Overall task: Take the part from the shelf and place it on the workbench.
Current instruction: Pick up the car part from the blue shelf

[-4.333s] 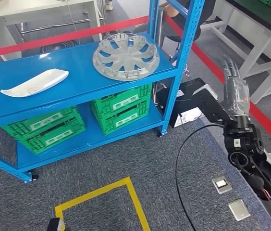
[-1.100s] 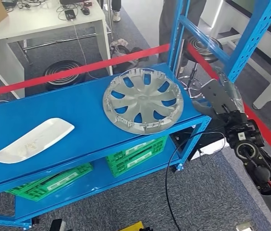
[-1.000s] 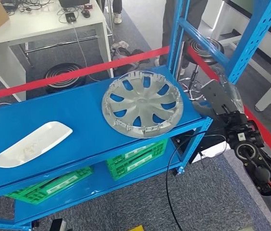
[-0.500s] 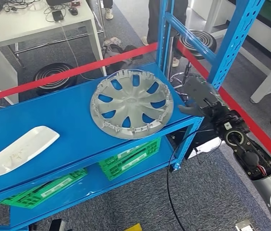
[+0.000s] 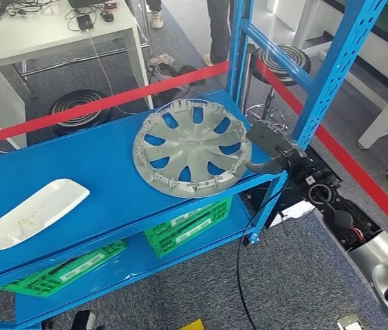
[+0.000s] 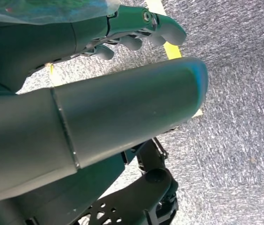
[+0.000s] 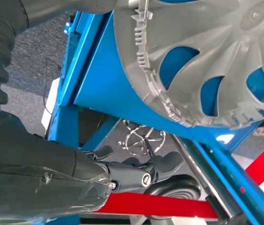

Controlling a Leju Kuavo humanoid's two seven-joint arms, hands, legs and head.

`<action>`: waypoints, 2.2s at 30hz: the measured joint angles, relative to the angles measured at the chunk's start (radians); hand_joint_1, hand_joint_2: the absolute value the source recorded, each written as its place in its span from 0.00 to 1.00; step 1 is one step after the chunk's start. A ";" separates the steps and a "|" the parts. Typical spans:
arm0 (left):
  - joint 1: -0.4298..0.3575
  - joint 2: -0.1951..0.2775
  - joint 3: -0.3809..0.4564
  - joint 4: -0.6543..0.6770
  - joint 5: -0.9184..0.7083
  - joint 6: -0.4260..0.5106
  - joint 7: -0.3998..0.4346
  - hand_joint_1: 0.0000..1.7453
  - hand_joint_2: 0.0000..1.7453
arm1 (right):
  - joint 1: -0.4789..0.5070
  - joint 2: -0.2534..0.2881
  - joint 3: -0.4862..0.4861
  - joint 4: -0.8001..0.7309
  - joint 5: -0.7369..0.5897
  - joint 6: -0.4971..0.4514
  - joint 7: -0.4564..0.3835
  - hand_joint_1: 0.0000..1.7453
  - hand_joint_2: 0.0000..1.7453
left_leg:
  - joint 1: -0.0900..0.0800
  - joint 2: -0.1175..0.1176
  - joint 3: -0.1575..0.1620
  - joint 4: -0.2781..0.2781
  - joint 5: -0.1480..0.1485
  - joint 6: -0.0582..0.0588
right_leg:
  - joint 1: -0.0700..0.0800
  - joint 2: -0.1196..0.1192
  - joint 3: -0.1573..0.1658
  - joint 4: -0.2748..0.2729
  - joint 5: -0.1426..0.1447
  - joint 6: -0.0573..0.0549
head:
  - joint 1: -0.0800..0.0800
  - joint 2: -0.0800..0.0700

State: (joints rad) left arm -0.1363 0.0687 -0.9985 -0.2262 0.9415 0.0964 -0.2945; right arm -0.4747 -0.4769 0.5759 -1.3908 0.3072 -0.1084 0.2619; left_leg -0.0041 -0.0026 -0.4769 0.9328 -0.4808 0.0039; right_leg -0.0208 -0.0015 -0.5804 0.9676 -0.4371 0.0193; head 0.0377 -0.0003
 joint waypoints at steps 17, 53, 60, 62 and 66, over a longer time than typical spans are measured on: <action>-0.013 0.000 -0.001 0.000 -0.008 -0.011 0.014 0.00 0.00 | -0.218 0.120 0.212 0.272 0.167 0.057 -0.016 0.00 1.00 | 0.000 0.000 0.000 0.001 0.000 0.000 | 0.001 0.000 0.000 0.000 0.000 0.000 | 0.000 0.000; -0.019 -0.005 -0.002 0.000 -0.017 -0.021 0.015 0.00 0.00 | -0.311 0.366 0.507 0.330 0.433 0.200 -0.084 0.00 1.00 | 0.000 0.000 0.000 0.002 0.000 -0.001 | 0.002 0.001 0.001 0.000 0.000 0.000 | 0.000 0.000; -0.019 -0.005 -0.002 0.000 -0.017 -0.021 0.015 0.00 0.00 | -0.312 0.378 0.521 0.335 0.433 0.200 -0.084 0.00 1.00 | -0.001 0.000 0.000 0.003 -0.001 -0.001 | 0.002 0.001 0.001 -0.001 0.000 0.000 | 0.000 0.000; -0.019 -0.005 -0.002 0.000 -0.017 -0.021 0.015 0.00 0.00 | -0.312 0.379 0.521 0.335 0.433 0.200 -0.084 0.00 1.00 | -0.001 0.000 0.000 0.003 -0.001 -0.001 | 0.002 0.001 0.001 -0.001 0.001 0.000 | 0.000 0.000; -0.019 -0.005 -0.002 0.000 -0.017 -0.021 0.015 0.00 0.00 | -0.312 0.380 0.523 0.336 0.433 0.200 -0.084 0.00 1.00 | -0.001 0.000 0.000 0.003 -0.001 -0.001 | 0.002 0.001 0.002 -0.001 0.001 0.000 | 0.000 0.000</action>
State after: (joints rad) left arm -0.1550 0.0641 -1.0002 -0.2262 0.9243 0.0752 -0.2796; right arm -0.7866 -0.0973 1.0986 -1.0552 0.7403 0.0912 0.1777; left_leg -0.0049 -0.0022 -0.4770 0.9355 -0.4815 0.0030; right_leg -0.0187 -0.0003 -0.5789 0.9666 -0.4366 0.0194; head 0.0378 -0.0001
